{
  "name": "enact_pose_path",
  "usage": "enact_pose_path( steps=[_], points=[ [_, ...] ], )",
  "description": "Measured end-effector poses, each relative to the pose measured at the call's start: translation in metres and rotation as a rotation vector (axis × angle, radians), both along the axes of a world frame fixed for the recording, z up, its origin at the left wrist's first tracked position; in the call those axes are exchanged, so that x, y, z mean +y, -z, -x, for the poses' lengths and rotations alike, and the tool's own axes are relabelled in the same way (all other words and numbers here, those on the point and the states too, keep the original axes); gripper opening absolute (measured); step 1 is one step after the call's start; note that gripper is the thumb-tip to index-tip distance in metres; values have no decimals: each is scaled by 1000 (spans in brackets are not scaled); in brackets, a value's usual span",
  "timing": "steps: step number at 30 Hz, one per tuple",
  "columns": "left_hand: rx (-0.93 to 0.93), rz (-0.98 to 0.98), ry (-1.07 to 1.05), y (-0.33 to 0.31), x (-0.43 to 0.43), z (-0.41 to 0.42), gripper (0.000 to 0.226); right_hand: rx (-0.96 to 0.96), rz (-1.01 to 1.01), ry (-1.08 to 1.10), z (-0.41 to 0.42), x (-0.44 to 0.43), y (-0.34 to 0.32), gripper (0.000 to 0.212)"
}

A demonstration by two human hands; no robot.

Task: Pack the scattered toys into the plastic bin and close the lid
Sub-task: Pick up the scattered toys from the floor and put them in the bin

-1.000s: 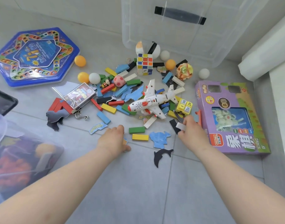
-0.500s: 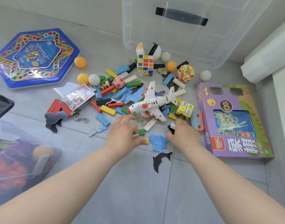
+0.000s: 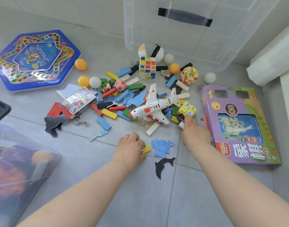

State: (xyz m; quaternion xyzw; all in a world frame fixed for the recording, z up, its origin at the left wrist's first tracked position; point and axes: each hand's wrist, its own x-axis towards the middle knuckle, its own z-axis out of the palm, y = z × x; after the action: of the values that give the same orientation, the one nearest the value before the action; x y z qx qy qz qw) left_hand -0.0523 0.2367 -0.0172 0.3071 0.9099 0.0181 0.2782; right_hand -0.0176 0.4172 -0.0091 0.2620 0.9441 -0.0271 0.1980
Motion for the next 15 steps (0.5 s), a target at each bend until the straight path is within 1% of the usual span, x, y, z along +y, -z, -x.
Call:
enact_pose_path(
  steps=[2, 5, 8, 11, 13, 14, 15],
  points=[
    [-8, 16, 18, -2, -2, -2, 30, -22, 15, -12, 0, -5, 0, 37],
    [-47, 20, 22, -6, -10, -4, 25, -39, 72, -19, -6, -12, -2, 29],
    [-78, -39, -37, -15, -21, -7, 24, 40, 125, 66, -11, -15, -11, 23],
    [-91, -167, -64, -45, -24, -2, 21, 161, 187, 93, -10, -22, -32, 26],
    [-63, -299, -19, -81, -24, 4, 12, 257, 252, 109, -4, -32, -49, 24],
    [-23, -363, 30, -100, -25, 7, 12, 312, 292, 115, 1, -40, -58, 22],
    [19, -418, 81, -121, -30, 8, 20, 366, 337, 119, 7, -49, -68, 17]
  ],
)
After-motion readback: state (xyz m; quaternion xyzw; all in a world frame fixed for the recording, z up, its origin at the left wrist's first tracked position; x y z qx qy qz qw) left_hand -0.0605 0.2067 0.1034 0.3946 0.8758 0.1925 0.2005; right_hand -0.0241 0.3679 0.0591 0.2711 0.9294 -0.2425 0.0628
